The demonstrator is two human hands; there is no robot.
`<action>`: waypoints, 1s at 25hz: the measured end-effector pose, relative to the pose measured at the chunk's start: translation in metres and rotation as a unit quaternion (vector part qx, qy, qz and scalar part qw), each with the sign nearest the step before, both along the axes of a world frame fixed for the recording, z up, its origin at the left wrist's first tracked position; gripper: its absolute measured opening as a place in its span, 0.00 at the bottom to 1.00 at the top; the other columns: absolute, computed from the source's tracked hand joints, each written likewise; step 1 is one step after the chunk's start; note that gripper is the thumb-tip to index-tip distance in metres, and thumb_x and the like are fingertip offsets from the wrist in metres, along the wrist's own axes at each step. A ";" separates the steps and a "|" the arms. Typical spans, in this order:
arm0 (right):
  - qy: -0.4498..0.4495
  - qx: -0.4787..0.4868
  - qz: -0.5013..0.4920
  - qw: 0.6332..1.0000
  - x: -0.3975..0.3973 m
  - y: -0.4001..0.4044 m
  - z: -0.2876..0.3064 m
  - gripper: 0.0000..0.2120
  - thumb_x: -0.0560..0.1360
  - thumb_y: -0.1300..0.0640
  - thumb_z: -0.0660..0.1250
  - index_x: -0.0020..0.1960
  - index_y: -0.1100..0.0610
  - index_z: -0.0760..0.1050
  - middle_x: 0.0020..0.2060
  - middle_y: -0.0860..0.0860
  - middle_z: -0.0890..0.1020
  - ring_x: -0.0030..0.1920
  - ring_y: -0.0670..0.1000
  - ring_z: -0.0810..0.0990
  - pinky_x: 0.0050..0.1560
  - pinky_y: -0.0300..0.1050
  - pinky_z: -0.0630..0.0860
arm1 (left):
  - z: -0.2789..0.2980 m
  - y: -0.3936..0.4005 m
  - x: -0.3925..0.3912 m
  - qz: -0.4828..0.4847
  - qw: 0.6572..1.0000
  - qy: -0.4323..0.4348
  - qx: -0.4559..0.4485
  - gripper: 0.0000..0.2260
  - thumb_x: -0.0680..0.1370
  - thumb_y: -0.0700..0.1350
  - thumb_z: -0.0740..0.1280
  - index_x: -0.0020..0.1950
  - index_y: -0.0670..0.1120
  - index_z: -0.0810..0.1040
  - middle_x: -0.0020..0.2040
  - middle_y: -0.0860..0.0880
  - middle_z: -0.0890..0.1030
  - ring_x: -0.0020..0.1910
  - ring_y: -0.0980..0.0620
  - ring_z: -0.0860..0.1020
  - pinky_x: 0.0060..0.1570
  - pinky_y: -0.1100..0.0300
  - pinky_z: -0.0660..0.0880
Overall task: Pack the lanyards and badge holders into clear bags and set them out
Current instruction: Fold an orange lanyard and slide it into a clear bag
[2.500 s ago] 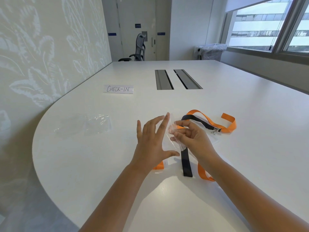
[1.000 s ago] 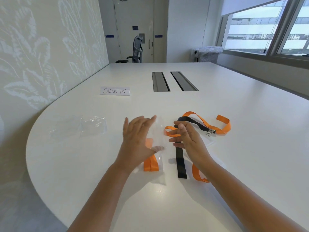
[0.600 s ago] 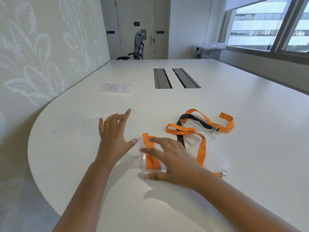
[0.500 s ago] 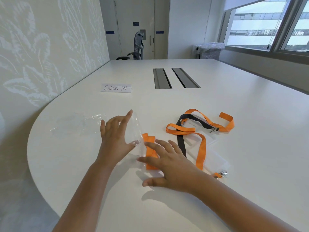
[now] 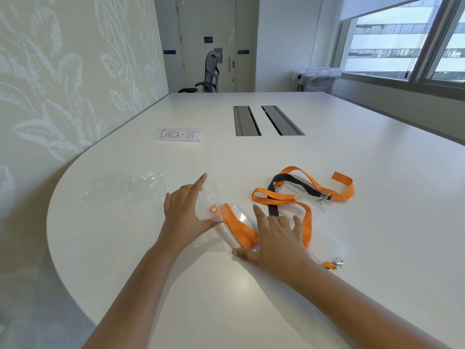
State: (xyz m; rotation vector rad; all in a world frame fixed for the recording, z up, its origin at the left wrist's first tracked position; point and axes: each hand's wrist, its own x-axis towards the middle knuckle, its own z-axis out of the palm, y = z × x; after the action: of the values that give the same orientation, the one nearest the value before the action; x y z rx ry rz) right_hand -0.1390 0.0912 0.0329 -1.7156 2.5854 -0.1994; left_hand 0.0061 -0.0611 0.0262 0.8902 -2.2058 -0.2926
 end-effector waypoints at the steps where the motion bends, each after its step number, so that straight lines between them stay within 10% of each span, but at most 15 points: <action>1: 0.003 -0.017 0.000 1.000 -0.001 -0.001 -0.001 0.48 0.67 0.26 0.55 0.76 0.51 0.41 0.65 0.52 0.70 0.69 0.55 0.62 0.70 0.63 0.45 | 0.000 0.001 0.000 -0.005 1.000 0.022 0.007 0.44 0.63 0.56 0.76 0.73 0.55 0.56 0.61 0.50 0.72 0.62 0.49 0.68 0.68 0.43 0.58; 10: -0.137 -0.117 -0.002 0.984 -0.012 -0.008 0.001 0.46 0.66 0.35 0.67 0.75 0.49 0.49 0.66 0.48 0.71 0.67 0.52 0.67 0.69 0.50 0.58 | 0.009 0.001 0.007 -0.099 0.971 0.146 0.160 0.44 0.60 0.57 0.73 0.72 0.56 0.57 0.57 0.52 0.70 0.49 0.59 0.75 0.56 0.59 0.71; 16: -0.207 -0.190 -0.003 0.960 -0.027 -0.009 0.008 0.48 0.63 0.38 0.73 0.74 0.44 0.50 0.68 0.48 0.70 0.62 0.49 0.73 0.55 0.43 0.73 | 0.017 0.003 0.012 -0.097 0.951 0.171 0.237 0.58 0.49 0.80 0.61 0.73 0.54 0.57 0.61 0.53 0.71 0.47 0.61 0.74 0.48 0.73 0.68; 20: -0.271 -0.256 -0.011 0.928 -0.047 -0.007 0.020 0.46 0.61 0.37 0.74 0.72 0.46 0.57 0.62 0.46 0.75 0.58 0.47 0.75 0.55 0.43 0.74 | 0.016 0.001 0.014 -0.110 0.939 0.175 0.273 0.58 0.48 0.80 0.61 0.73 0.55 0.55 0.68 0.46 0.70 0.63 0.50 0.73 0.56 0.65 0.67; 25: -0.353 -0.343 0.005 0.871 -0.063 -0.002 0.033 0.37 0.64 0.46 0.75 0.68 0.46 0.62 0.52 0.43 0.77 0.54 0.44 0.77 0.46 0.28 0.72 | 0.013 0.005 0.011 -0.117 0.957 0.142 0.223 0.50 0.56 0.73 0.68 0.73 0.54 0.57 0.61 0.54 0.73 0.49 0.54 0.75 0.51 0.66 0.70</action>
State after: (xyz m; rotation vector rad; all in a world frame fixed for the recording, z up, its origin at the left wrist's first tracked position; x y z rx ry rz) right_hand -0.2017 0.0889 0.0660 -1.3680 2.0270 -1.5660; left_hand 0.0174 -0.0561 0.0397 0.7561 -2.0015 -0.9995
